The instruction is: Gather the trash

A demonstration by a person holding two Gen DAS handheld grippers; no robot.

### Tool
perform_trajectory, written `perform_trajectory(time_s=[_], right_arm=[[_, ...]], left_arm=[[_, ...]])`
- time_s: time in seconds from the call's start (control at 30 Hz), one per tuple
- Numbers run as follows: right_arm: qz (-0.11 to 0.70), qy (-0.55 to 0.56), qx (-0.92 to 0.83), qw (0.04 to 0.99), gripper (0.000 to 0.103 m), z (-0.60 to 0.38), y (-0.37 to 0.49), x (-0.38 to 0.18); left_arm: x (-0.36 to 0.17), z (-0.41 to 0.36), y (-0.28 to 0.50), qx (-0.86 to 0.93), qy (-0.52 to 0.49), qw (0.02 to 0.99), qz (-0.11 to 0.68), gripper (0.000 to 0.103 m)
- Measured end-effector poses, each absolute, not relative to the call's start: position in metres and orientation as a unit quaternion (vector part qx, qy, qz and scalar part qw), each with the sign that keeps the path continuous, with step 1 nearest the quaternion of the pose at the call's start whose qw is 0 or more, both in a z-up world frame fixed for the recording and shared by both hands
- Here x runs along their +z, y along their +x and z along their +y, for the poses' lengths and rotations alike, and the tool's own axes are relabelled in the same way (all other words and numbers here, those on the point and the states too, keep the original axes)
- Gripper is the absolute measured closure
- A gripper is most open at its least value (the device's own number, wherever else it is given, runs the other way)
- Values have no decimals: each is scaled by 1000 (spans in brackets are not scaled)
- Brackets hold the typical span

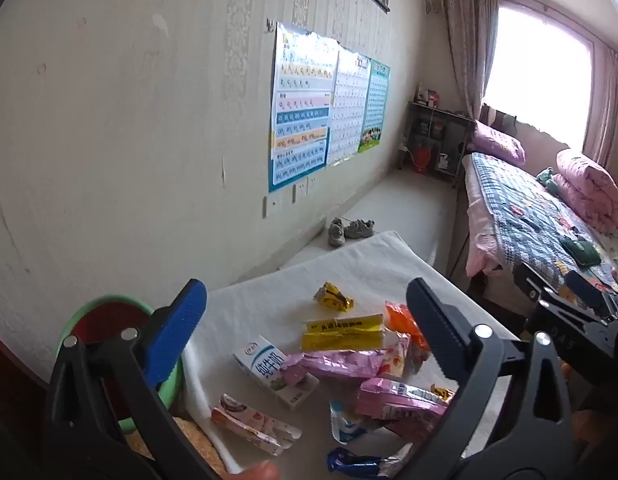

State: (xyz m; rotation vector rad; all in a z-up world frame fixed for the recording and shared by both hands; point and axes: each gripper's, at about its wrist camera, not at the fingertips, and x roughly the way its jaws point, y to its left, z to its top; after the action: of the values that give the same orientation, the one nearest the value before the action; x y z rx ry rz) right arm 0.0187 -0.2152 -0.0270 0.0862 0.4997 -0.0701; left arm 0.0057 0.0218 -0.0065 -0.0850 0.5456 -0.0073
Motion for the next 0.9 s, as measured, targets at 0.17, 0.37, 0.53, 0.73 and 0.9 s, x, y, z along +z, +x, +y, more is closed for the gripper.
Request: perform_trajectory(time_s=[0.17, 0.37, 0.53, 0.73, 0.9], right_arm=[[250, 35, -37, 967, 7, -215, 18, -33], [252, 37, -39, 966, 7, -217, 19, -34], [254, 37, -40, 966, 7, -217, 19, -35], [255, 36, -42, 965, 7, -218, 19, -37], [259, 35, -43, 964, 7, -218, 20, -39]], left_arm=[[-11, 21, 7, -5, -39, 962, 272, 5], [-17, 19, 9, 1, -37, 960, 279, 5], [-19, 18, 10, 0, -33, 959, 280, 5], [-20, 16, 9, -1, -31, 959, 281, 5], [-21, 18, 9, 1, -32, 959, 282, 5]])
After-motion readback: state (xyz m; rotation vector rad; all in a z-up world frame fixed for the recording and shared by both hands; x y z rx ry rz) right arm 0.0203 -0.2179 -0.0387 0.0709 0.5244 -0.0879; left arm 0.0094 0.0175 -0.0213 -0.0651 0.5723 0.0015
